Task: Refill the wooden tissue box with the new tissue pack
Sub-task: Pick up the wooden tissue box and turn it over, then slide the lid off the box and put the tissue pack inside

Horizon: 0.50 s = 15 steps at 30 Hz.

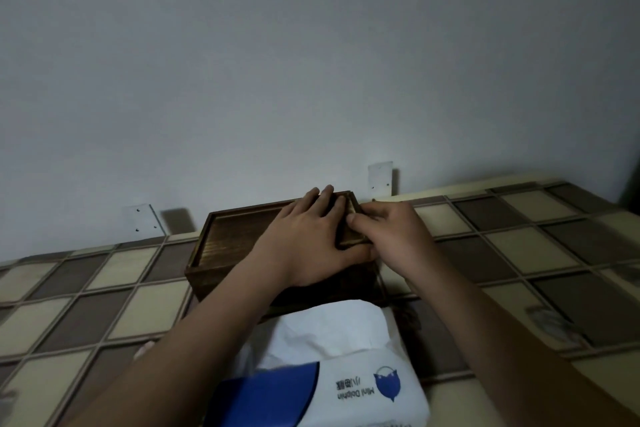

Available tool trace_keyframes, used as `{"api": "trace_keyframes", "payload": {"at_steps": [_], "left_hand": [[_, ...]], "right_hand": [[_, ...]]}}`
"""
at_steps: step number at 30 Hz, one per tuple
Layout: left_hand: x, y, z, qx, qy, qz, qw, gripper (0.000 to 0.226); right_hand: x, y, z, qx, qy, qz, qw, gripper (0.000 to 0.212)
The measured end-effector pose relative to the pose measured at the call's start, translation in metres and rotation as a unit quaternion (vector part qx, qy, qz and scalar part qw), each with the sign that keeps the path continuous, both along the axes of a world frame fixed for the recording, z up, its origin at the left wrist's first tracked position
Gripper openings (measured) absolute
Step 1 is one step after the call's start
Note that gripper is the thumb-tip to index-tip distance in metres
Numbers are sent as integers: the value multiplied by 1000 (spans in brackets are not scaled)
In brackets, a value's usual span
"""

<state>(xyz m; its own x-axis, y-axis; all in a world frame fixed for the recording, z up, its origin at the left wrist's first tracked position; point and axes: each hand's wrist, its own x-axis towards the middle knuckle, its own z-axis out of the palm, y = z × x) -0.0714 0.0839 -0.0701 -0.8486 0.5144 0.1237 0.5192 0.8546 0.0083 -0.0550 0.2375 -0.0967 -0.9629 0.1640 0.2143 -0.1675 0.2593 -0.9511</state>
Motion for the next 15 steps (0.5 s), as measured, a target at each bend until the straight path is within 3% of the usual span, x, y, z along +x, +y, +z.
{"api": "trace_keyframes", "payload": {"at_steps": [15], "left_hand": [[0, 2, -1, 6, -4, 20, 1000, 113]], "right_hand": [[-2, 5, -1, -11, -7, -13, 1000, 37]]}}
